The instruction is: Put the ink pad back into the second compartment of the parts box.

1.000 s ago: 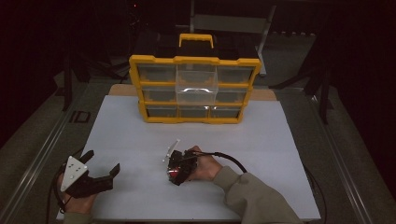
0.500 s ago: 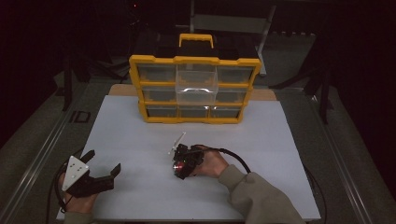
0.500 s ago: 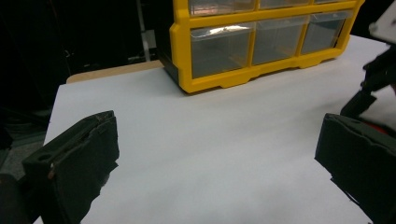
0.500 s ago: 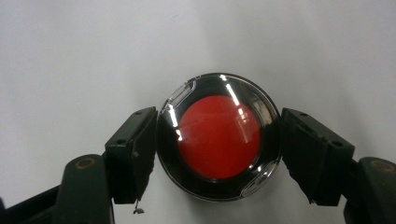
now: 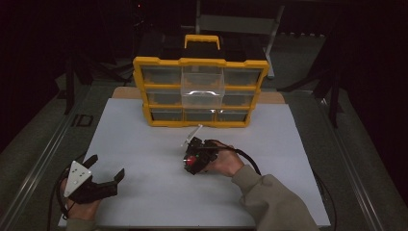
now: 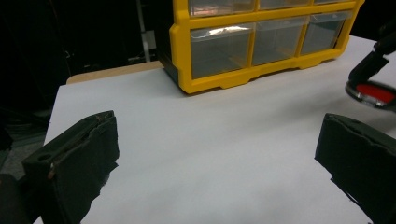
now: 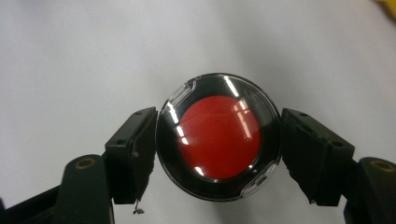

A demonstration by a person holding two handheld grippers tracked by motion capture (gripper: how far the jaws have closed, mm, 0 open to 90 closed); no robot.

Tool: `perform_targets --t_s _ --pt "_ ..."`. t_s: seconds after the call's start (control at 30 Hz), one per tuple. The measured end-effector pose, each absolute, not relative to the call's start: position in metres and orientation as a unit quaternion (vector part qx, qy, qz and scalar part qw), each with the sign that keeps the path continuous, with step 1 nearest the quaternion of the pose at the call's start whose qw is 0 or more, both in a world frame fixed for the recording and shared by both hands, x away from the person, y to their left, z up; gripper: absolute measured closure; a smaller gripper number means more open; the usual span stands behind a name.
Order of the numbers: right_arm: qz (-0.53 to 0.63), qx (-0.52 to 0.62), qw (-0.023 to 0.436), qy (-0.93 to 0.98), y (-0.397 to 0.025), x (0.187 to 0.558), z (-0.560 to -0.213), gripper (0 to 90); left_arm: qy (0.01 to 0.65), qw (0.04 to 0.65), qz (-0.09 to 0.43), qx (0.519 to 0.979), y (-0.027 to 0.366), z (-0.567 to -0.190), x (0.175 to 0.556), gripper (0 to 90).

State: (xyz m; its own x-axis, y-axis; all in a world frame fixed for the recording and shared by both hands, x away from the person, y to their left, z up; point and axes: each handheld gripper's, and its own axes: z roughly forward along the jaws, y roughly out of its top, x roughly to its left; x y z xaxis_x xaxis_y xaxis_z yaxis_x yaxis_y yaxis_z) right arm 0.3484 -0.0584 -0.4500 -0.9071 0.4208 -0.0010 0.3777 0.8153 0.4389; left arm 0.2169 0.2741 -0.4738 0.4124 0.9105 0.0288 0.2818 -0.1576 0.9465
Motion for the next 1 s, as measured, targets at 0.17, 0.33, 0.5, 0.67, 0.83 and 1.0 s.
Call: perform_targets --t_s 0.17,0.33,0.5,0.67,0.83,1.0 --pt "0.230 0.216 0.055 0.947 -0.065 0.350 -0.439 29.5 0.433 0.483 0.325 0.688 0.274 -0.474 0.217 0.2" --pt "0.232 0.219 0.059 0.946 -0.071 0.352 -0.433 29.5 0.433 0.482 0.325 0.689 0.273 -0.474 0.218 0.2" --pt "0.235 0.226 0.062 0.944 -0.074 0.353 -0.430 29.5 0.433 0.482 0.324 0.689 0.273 -0.474 0.218 0.2" --pt "0.244 0.236 0.062 0.938 -0.079 0.355 -0.423 29.5 0.433 0.482 0.324 0.690 0.273 -0.474 0.218 0.2" --pt "0.248 0.247 0.064 0.934 -0.083 0.357 -0.416 29.5 0.433 0.482 0.324 0.690 0.273 -0.474 0.218 0.2" --pt "0.253 0.253 0.068 0.931 -0.087 0.358 -0.408 29.5 0.433 0.482 0.324 0.689 0.273 -0.475 0.218 0.2"
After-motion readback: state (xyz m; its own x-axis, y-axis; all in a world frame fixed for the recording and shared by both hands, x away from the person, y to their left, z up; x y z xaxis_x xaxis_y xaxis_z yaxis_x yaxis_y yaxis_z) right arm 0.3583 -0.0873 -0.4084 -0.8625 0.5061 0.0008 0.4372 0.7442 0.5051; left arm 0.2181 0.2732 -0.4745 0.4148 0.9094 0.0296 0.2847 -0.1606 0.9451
